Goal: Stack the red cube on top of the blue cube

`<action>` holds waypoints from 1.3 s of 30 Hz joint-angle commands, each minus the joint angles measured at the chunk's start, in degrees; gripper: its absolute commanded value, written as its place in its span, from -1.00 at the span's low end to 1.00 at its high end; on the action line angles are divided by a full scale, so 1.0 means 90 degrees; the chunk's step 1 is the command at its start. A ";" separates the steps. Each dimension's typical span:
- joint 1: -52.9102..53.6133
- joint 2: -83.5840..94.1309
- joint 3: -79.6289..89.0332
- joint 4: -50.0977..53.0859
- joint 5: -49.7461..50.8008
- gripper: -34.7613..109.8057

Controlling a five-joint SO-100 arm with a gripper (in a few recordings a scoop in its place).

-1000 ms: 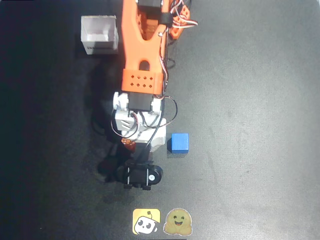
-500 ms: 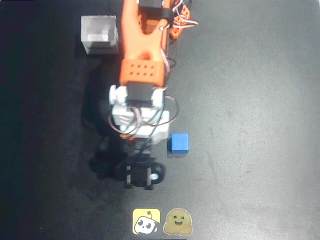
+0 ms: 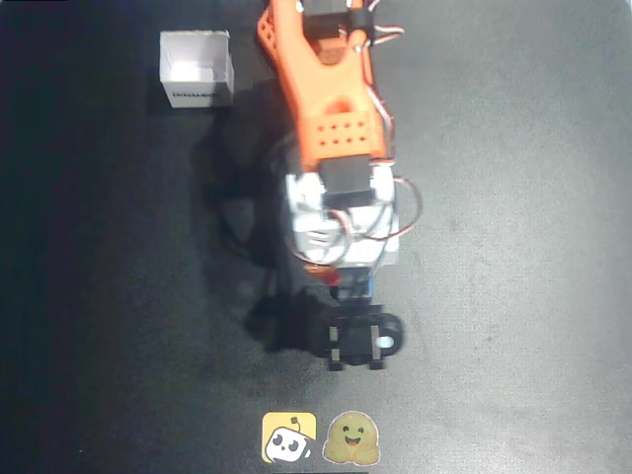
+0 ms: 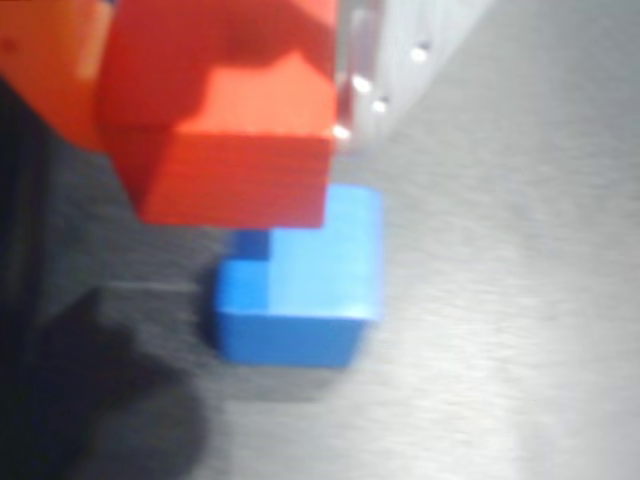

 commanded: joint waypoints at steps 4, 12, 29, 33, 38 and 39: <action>-0.0273 0.0029 -0.0205 -0.0176 0.0234 -0.52; -0.0215 0.0059 0.0391 -0.0732 0.0234 -0.52; 0.0000 0.0527 0.1592 -0.1709 0.0352 -0.52; 0.0000 0.0557 0.1650 -0.1709 0.0439 -0.52; -0.0039 0.0576 0.1709 -0.1699 0.0508 -0.49; -0.0049 0.0586 0.1709 -0.1699 0.0508 -0.47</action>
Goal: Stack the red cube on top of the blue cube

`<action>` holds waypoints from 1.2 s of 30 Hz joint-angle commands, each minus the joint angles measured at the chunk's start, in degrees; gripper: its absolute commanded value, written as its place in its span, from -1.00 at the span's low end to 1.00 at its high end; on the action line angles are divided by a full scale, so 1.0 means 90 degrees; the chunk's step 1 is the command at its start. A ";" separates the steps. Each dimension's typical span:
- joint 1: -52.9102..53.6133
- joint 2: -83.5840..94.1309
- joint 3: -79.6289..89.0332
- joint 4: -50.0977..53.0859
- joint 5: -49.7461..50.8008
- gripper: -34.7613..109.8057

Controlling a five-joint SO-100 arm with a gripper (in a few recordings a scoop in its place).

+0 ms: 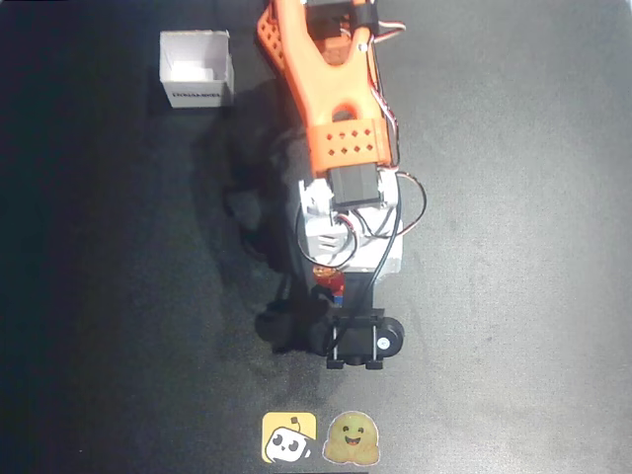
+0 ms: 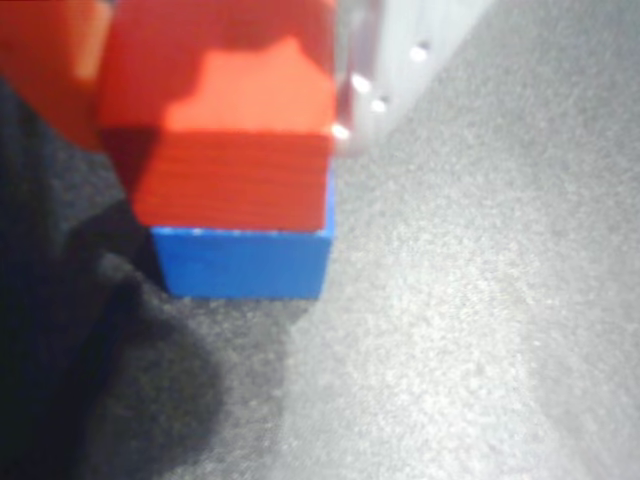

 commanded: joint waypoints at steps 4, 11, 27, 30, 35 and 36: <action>-0.0049 0.0352 0.0010 -0.0049 0.0029 -0.39; -0.0146 0.0498 -0.0029 -0.0176 0.0020 -0.28; -0.0146 0.1514 -0.0254 -0.0254 -0.0117 -0.29; -0.0029 0.2139 -0.0264 -0.0117 -0.0156 -0.52; 0.0088 0.3389 0.0615 0.0527 -0.0400 -0.52; 0.0137 0.3867 0.1191 0.0361 -0.0430 -0.52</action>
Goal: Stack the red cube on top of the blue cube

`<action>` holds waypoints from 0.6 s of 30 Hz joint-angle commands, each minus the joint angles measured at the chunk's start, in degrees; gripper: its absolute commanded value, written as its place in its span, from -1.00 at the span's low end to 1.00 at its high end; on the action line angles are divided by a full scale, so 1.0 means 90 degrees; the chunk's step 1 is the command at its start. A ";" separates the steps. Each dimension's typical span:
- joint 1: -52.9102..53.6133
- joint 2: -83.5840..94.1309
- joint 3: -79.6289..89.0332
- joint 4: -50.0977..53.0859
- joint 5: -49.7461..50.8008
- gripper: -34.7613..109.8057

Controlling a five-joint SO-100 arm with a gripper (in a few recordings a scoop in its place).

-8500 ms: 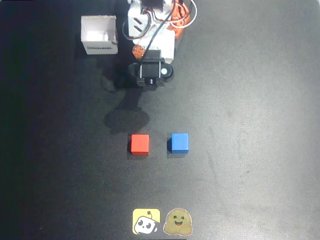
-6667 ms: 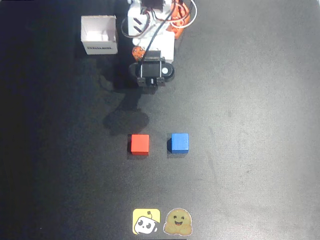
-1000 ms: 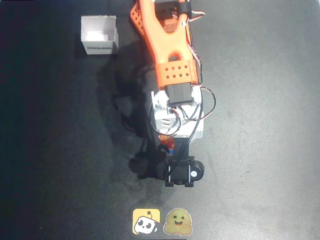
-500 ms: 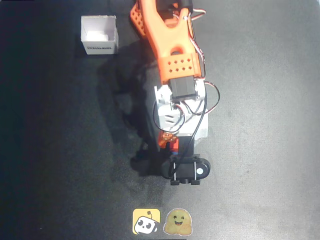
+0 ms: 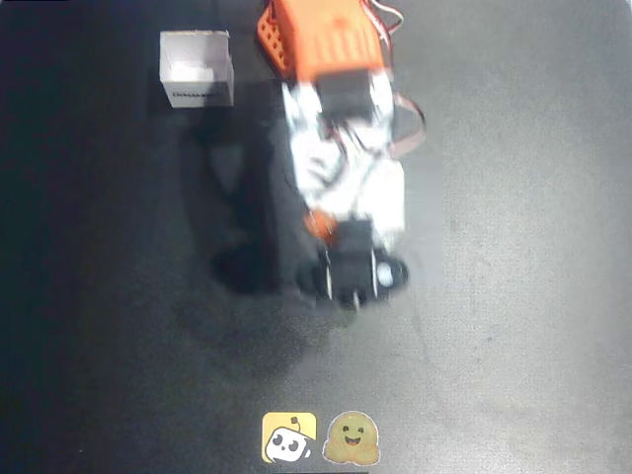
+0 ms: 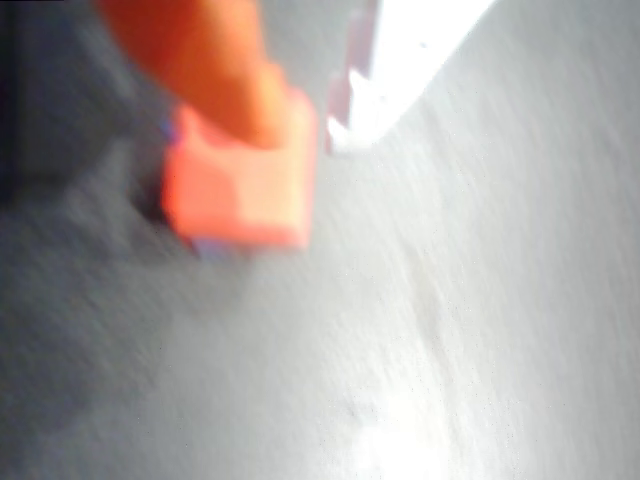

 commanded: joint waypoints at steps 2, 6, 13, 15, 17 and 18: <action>0.0244 0.2275 0.2285 -0.0674 -0.0342 -0.52; 0.0615 0.4658 0.5361 -0.2236 -0.0928 -0.52; 0.0840 0.6738 0.7744 -0.3281 -0.0977 -0.52; 0.0869 0.7842 0.8428 -0.3213 -0.0977 -0.52; 0.0947 0.8711 0.8770 -0.2734 -0.0967 -0.52; 0.0986 0.8740 0.8770 -0.2715 -0.0986 -0.52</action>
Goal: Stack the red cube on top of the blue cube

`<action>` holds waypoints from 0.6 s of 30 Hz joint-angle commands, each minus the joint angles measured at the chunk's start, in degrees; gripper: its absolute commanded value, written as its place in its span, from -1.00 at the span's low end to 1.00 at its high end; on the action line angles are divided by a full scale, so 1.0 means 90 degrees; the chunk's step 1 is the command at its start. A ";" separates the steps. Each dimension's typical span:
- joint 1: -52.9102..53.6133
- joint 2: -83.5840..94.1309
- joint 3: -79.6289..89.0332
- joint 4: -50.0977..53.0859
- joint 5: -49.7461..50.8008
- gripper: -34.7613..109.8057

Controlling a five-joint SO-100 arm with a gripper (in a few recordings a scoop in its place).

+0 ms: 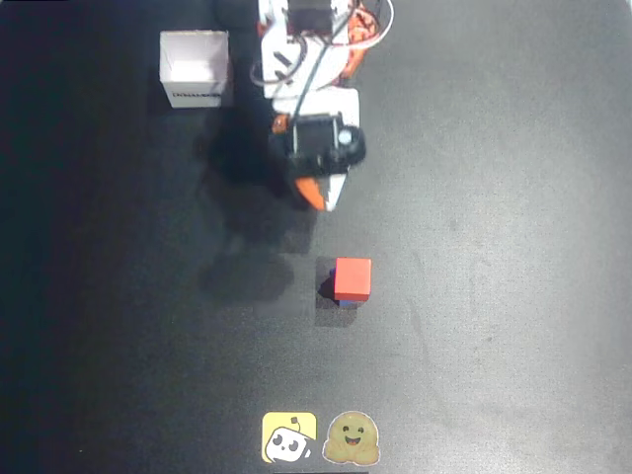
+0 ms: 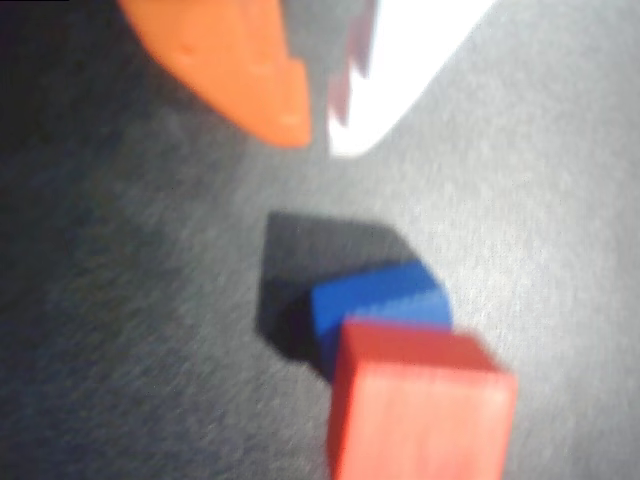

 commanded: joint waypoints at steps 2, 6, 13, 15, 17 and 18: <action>0.0166 0.0801 0.0137 0.0254 -0.0020 -0.52; 0.0312 0.0801 0.0137 0.0791 0.0000 -0.52; 0.0352 0.0801 0.0137 0.1836 0.0000 -0.52; 0.0381 0.0801 0.0137 0.2158 0.0000 -0.52; 0.0381 0.0801 0.0137 0.2480 0.0000 -0.52; 0.0381 0.0801 0.0137 0.2646 0.0000 -0.52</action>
